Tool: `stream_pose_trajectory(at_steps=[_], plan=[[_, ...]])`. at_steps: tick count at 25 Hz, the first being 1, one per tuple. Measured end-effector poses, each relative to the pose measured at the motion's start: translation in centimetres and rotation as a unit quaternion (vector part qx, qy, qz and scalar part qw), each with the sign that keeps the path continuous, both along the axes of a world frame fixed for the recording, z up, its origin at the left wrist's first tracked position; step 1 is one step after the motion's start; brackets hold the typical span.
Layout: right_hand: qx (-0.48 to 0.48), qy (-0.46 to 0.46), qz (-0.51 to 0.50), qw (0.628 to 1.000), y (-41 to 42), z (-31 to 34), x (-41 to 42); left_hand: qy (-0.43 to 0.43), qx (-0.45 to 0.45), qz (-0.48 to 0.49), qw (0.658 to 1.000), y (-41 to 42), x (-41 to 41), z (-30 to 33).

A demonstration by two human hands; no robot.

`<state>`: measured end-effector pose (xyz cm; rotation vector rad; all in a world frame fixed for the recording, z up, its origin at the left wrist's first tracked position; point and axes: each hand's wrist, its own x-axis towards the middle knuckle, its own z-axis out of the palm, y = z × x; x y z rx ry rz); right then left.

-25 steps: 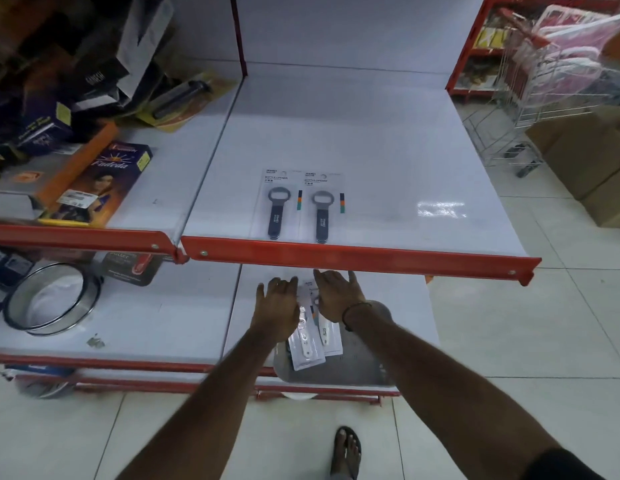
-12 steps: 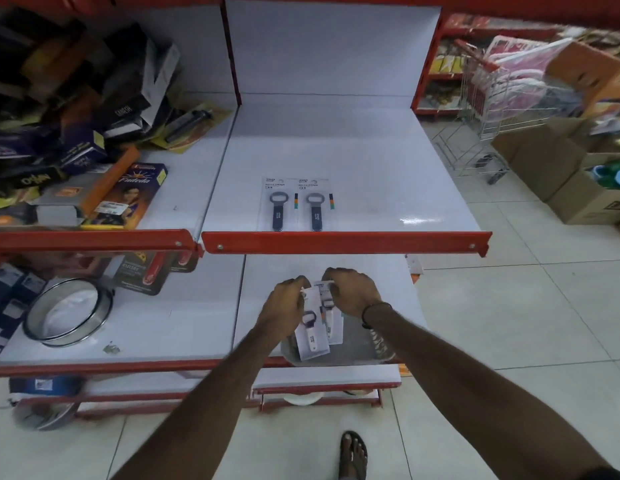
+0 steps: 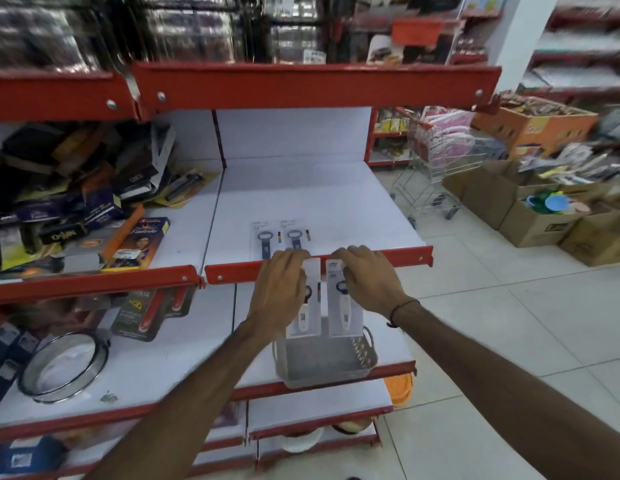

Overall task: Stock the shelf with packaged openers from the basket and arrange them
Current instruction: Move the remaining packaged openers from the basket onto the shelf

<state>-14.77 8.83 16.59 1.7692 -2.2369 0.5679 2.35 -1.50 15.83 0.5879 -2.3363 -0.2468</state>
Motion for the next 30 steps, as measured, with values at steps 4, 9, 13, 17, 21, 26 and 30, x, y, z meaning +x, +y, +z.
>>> stream_pose_trajectory(at_steps=[4,9,13,17,21,26,30], plan=[[-0.024,-0.044,-0.009,0.999,-0.4,6.1,-1.8,0.035,0.04,0.003,0.999,-2.0,-2.7,6.0],[-0.057,-0.099,-0.045,0.992,-2.4,11.5,-5.7,0.077,0.113,0.008,0.991,-4.9,-7.7,11.7],[-0.056,-0.139,-0.062,0.987,-5.1,13.2,-9.1,0.039,0.113,0.028,0.992,-7.1,-11.5,13.2],[-0.02,-0.17,-0.08,0.982,-8.3,12.3,-12.3,-0.014,0.191,0.05,0.98,-9.1,-14.5,12.0],[0.059,-0.178,-0.077,0.979,-11.0,9.3,-14.4,-0.073,0.229,0.07,0.968,-10.2,-15.8,7.9],[0.144,-0.164,-0.081,0.972,-12.4,5.9,-15.3,-0.123,0.205,0.081,0.968,-11.1,-16.7,5.4],[0.19,-0.095,-0.077,0.974,-12.1,4.3,-15.3,-0.227,0.155,0.058,0.96,-12.8,-14.8,5.6]])
